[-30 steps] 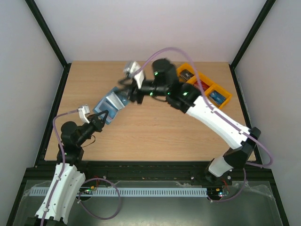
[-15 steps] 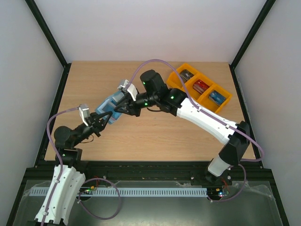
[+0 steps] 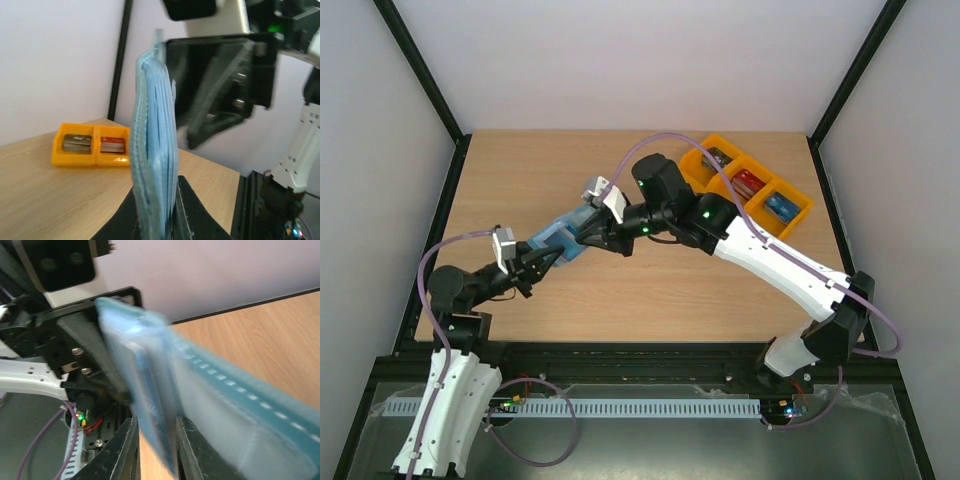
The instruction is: Take the credit cards out of the card holder
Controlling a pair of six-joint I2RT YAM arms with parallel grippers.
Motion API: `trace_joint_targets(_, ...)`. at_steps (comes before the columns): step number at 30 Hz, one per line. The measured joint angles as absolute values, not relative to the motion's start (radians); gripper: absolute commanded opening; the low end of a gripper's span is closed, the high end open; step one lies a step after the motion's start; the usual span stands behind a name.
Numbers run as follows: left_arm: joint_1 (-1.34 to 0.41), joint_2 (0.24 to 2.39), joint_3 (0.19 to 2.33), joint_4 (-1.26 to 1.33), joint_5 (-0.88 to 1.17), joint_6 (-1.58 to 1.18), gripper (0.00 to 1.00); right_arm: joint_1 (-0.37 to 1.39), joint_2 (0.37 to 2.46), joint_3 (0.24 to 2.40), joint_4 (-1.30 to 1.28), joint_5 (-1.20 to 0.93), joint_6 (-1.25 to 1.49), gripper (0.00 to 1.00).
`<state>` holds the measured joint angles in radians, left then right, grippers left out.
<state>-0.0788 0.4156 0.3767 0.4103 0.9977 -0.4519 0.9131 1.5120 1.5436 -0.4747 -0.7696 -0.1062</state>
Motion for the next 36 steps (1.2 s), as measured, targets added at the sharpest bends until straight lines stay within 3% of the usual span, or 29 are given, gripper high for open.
trace_joint_targets(11, -0.087, 0.395, 0.387, 0.398, 1.035, -0.416, 0.02, 0.933, 1.506, 1.543, -0.475, -0.735, -0.105, 0.17)
trace_joint_targets(14, -0.087, 0.395, 0.388, 0.397, 1.036, -0.416, 0.02, 0.939, 1.505, 1.533, -0.458, -0.744, -0.105, 0.03)
trace_joint_targets(16, -0.087, 0.395, 0.388, 0.397, 1.033, -0.423, 0.02, 0.939, 1.505, 1.530, -0.453, -0.753, -0.110, 0.02)
trace_joint_targets(25, -0.100, 0.377, 0.388, 0.410, 1.044, -0.473, 0.02, 0.937, 1.454, 1.471, -0.410, -0.805, -0.136, 0.02)
trace_joint_targets(26, -0.102, 0.374, 0.388, 0.414, 1.045, -0.478, 0.02, 0.935, 1.454, 1.471, -0.407, -0.818, -0.138, 0.03)
trace_joint_targets(28, -0.102, 0.369, 0.388, 0.420, 1.047, -0.484, 0.02, 0.930, 1.454, 1.470, -0.402, -0.841, -0.139, 0.16)
trace_joint_targets(31, -0.104, 0.365, 0.388, 0.431, 1.051, -0.487, 0.02, 0.927, 1.460, 1.465, -0.380, -0.875, -0.126, 0.18)
trace_joint_targets(36, -0.104, 0.365, 0.388, 0.427, 1.045, -0.489, 0.02, 0.927, 1.486, 1.477, -0.364, -0.886, -0.135, 0.02)
